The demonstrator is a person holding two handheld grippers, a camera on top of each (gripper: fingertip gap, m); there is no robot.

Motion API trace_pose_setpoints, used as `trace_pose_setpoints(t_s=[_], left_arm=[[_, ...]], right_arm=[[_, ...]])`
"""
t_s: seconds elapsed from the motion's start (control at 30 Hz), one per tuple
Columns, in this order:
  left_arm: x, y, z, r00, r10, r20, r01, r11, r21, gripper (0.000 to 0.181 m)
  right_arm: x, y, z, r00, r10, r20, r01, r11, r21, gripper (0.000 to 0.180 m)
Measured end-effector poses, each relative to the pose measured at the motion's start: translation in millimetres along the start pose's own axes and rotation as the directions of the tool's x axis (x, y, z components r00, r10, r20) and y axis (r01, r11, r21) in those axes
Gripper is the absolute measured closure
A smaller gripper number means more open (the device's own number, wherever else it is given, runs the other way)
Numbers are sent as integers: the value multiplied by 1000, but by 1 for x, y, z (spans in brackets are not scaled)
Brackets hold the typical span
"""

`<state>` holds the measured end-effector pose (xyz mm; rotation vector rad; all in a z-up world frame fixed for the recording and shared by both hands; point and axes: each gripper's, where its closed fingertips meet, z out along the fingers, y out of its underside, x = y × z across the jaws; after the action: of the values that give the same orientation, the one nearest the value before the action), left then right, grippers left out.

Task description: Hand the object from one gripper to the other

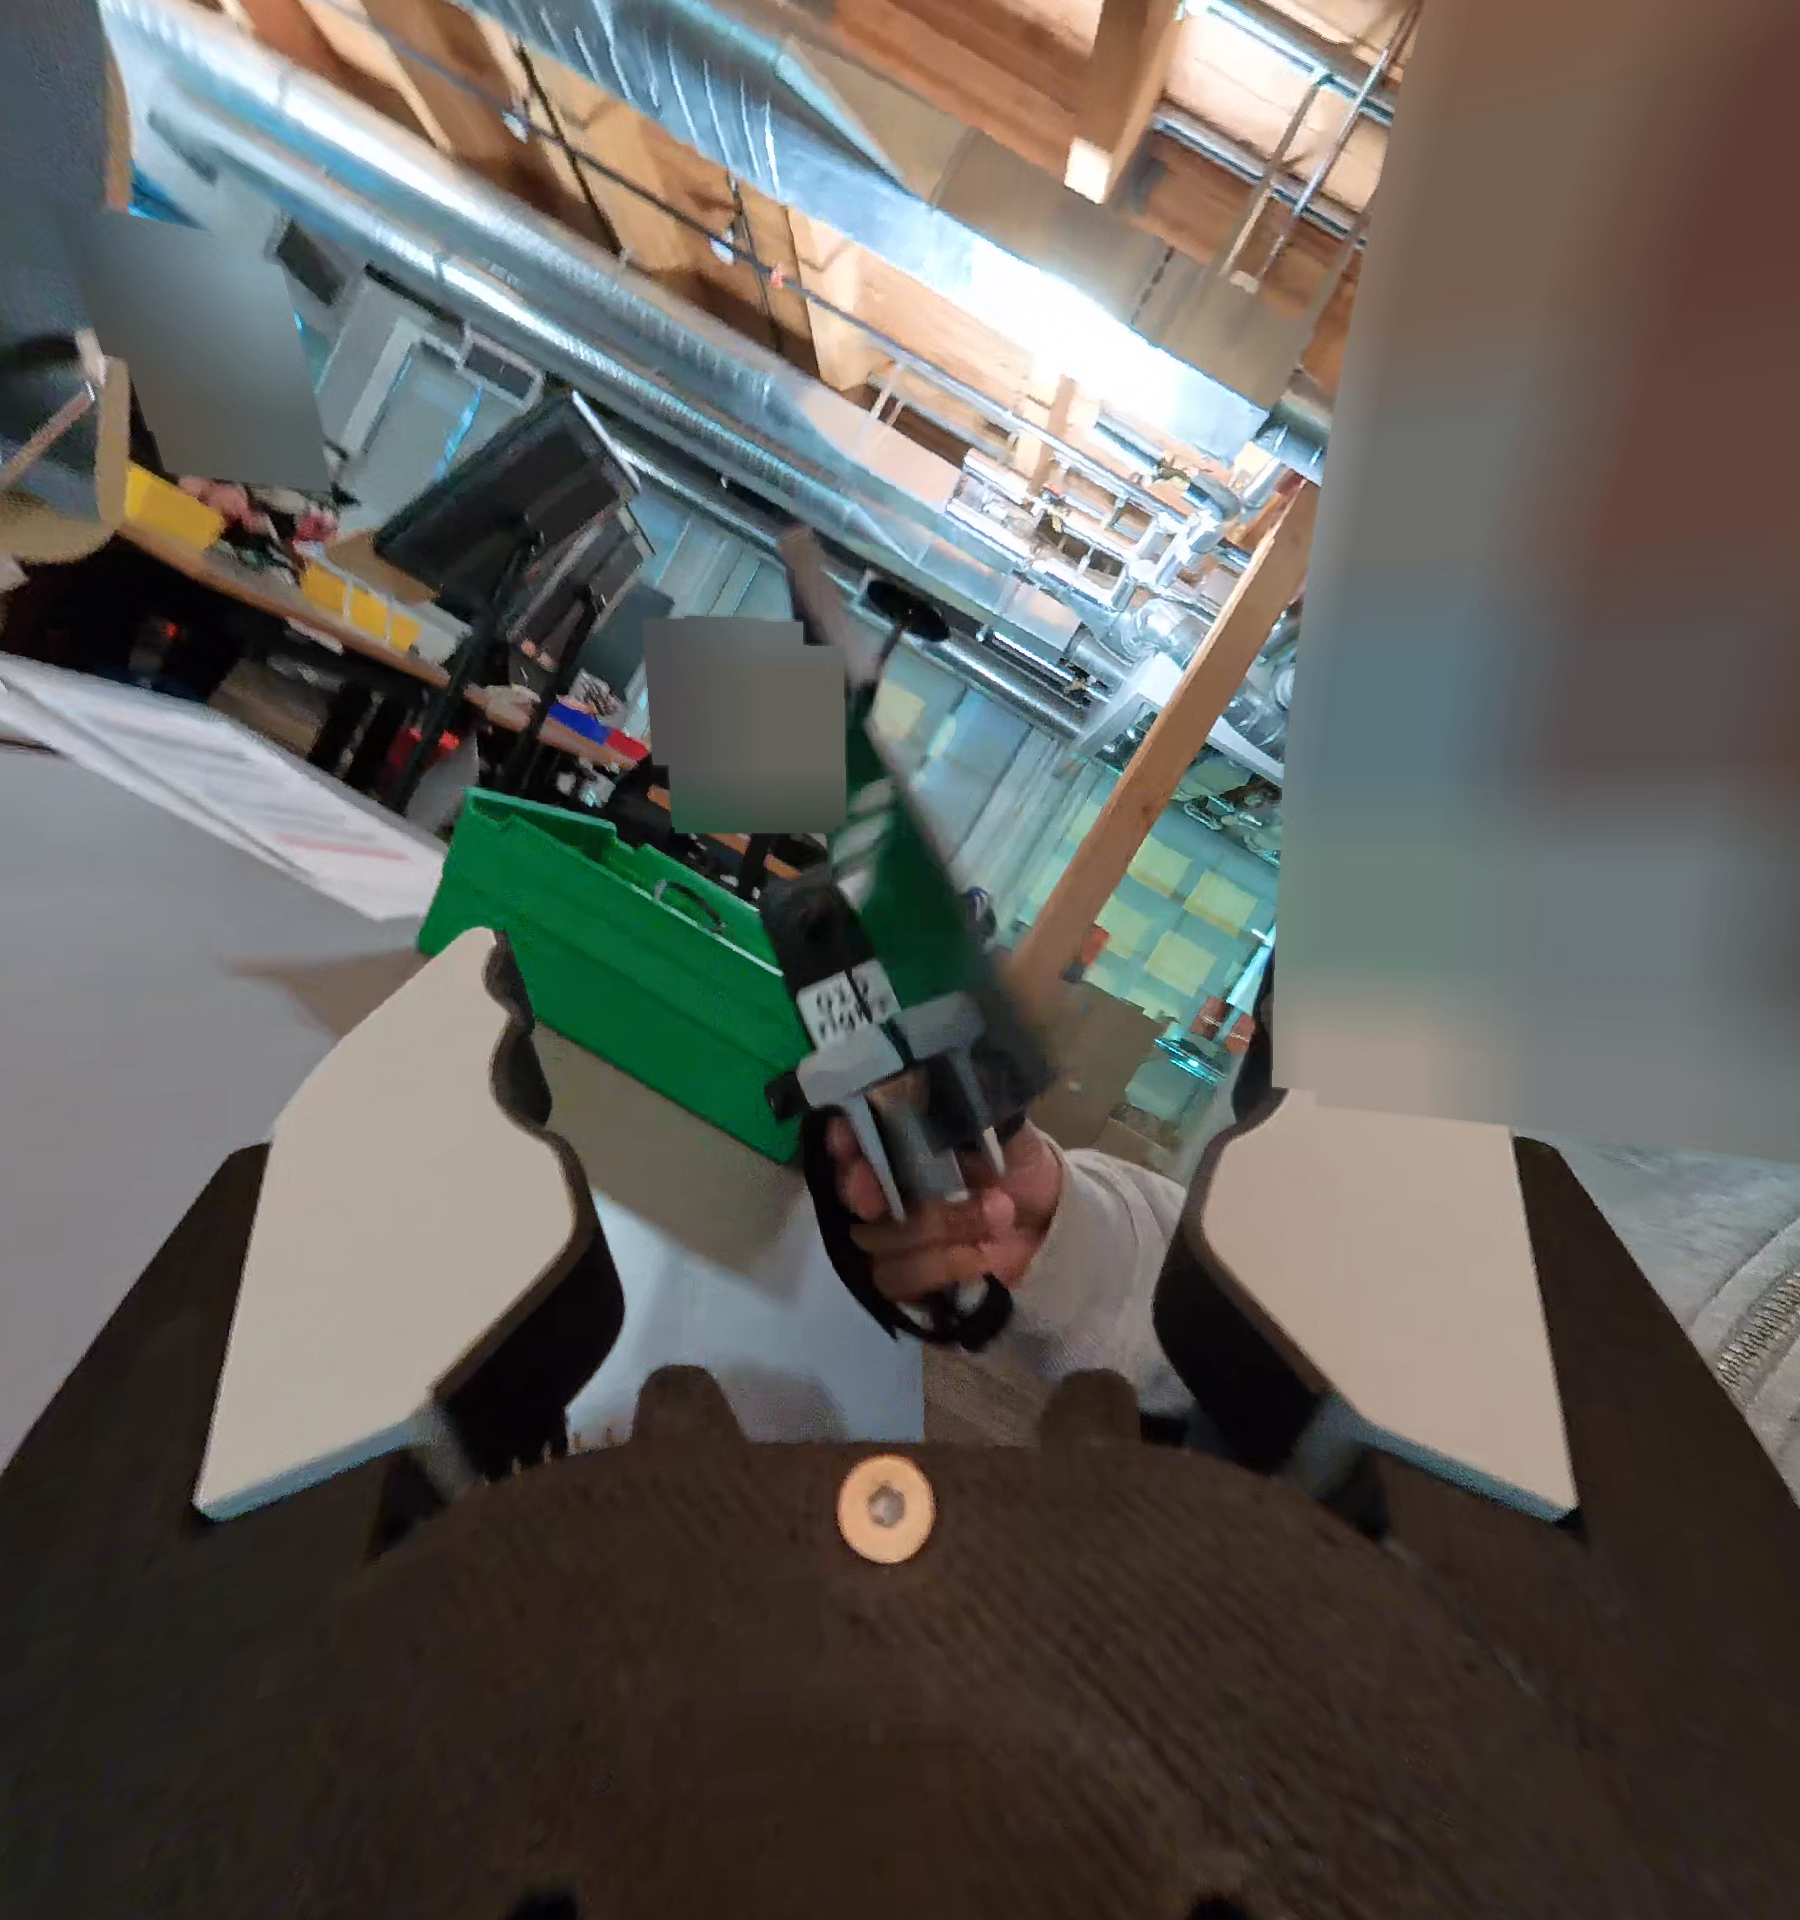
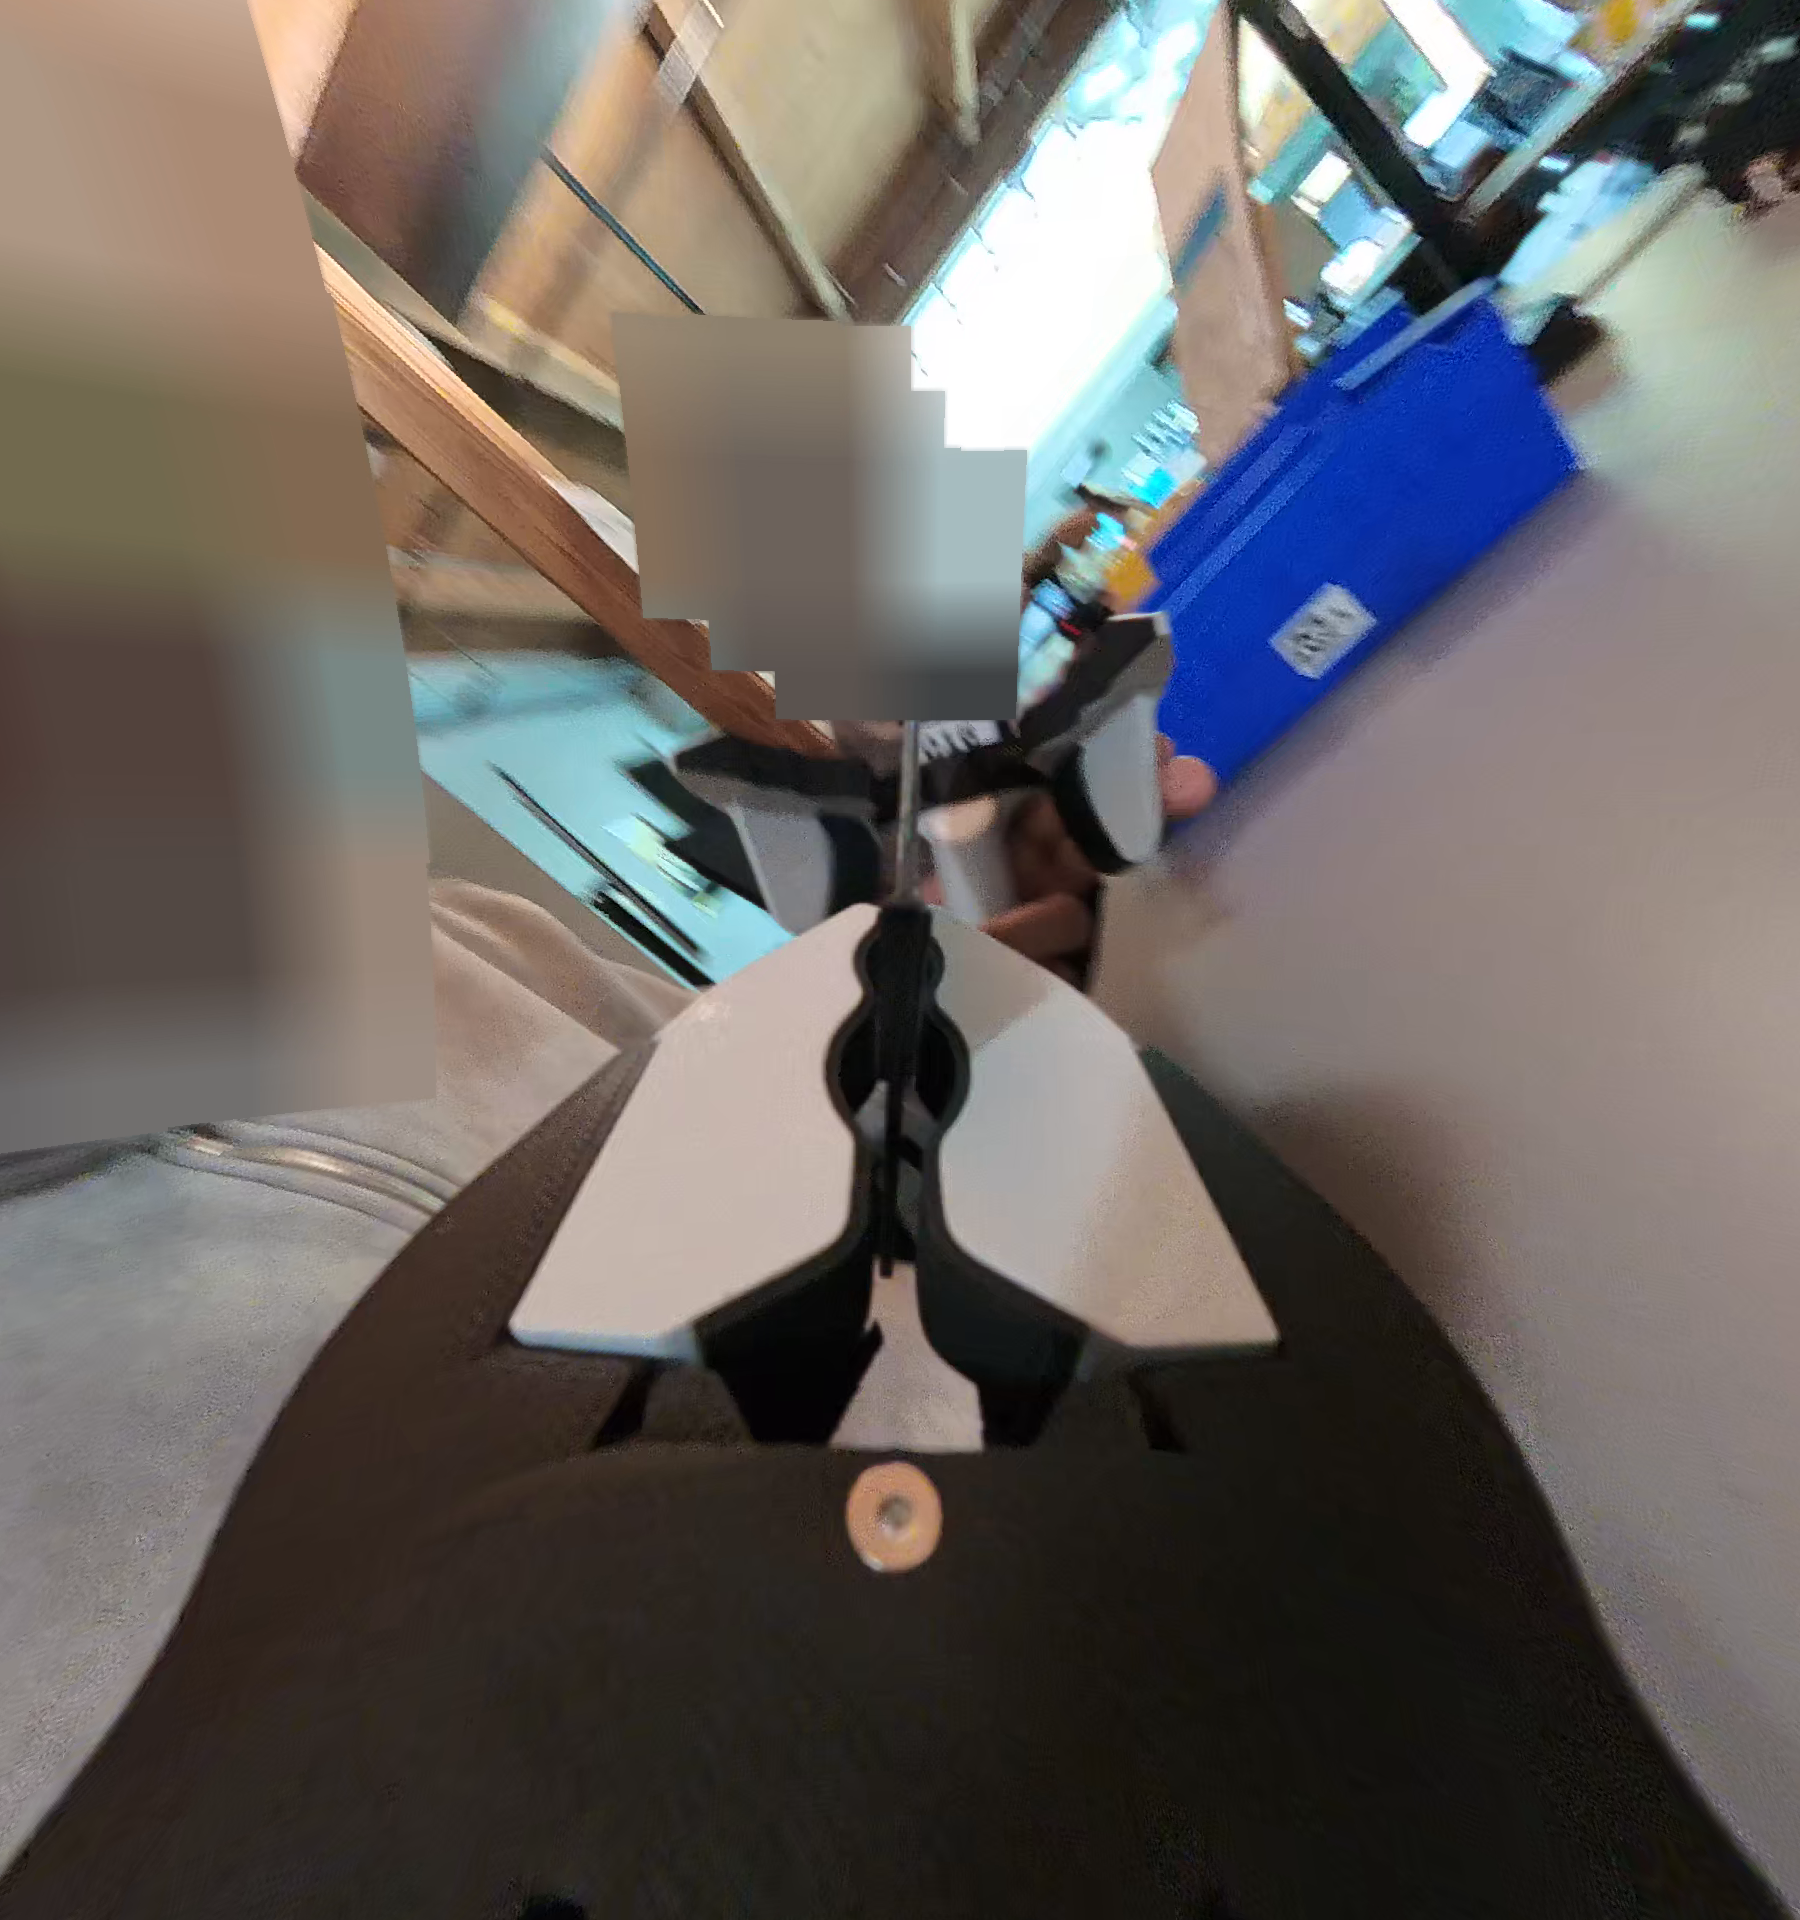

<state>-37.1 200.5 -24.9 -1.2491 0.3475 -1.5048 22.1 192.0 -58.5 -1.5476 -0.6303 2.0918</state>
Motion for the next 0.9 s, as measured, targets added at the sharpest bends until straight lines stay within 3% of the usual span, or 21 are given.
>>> trace_pose_setpoints(t_s=[0.07,0.13,0.2,0.27,0.43,0.53,0.63,0.8,0.9], left_arm=[[-9,9,-3,996,-90,-5,89,994,-60,60],[-15,18,-7,973,-230,-26,224,966,-132,83],[-21,27,-12,923,-383,-36,369,908,-199,102],[-27,36,-15,882,-472,-16,455,859,-236,106],[-29,65,-16,901,-431,52,418,827,-376,132],[-29,66,-18,929,-365,64,359,845,-397,179],[-33,68,-20,944,-315,96,325,845,-424,179],[-42,57,-21,923,-360,136,385,863,-328,179],[-52,53,-28,900,-400,176,435,853,-287,179]], right_arm=[[12,3,-10,987,-107,-116,94,989,-112,178],[19,7,-20,974,-154,-167,120,973,-196,178],[23,12,-25,981,-113,-160,74,970,-233,177],[26,16,-26,988,-49,-148,13,972,-236,177],[30,18,-25,990,-8,-139,-23,975,-221,177],[32,21,-25,989,-11,-151,-25,973,-231,177],[36,19,-25,987,-27,-158,-6,978,-210,177],[45,-16,-36,962,-120,-247,124,992,-2,108],[47,-34,-46,833,-382,-401,402,915,-37,89]])
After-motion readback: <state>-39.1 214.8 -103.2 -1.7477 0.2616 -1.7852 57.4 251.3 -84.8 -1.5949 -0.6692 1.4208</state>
